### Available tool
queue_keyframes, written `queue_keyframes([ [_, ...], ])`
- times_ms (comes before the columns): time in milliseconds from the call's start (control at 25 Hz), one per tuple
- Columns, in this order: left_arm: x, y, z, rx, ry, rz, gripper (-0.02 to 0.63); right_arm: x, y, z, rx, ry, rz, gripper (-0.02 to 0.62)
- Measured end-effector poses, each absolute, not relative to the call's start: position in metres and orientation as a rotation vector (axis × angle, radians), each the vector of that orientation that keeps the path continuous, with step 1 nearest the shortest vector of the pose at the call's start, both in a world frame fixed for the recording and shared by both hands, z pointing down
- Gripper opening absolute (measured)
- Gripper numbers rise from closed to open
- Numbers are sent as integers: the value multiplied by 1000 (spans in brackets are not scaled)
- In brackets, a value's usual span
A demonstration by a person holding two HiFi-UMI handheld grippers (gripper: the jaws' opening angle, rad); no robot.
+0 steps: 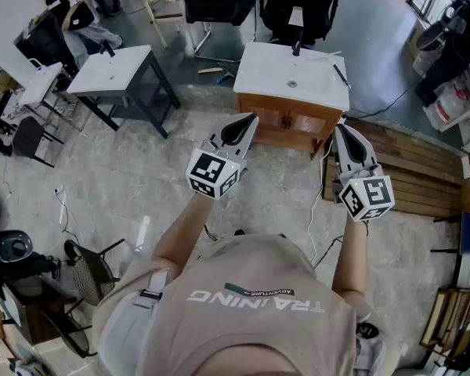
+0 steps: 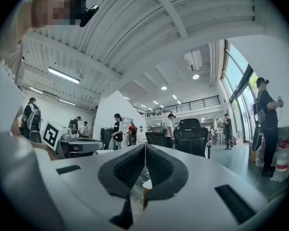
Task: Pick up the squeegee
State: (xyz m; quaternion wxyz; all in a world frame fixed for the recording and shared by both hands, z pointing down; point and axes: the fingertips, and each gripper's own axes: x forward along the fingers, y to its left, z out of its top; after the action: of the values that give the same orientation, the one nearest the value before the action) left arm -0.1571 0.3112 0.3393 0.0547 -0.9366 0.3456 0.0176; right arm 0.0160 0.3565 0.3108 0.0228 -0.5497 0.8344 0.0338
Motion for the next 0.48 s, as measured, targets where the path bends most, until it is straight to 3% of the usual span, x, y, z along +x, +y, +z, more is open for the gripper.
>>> queue_keyframes([
  [480, -194, 292, 343, -2933, 971, 117, 12, -27, 345, 328, -1788, 2568, 69, 32],
])
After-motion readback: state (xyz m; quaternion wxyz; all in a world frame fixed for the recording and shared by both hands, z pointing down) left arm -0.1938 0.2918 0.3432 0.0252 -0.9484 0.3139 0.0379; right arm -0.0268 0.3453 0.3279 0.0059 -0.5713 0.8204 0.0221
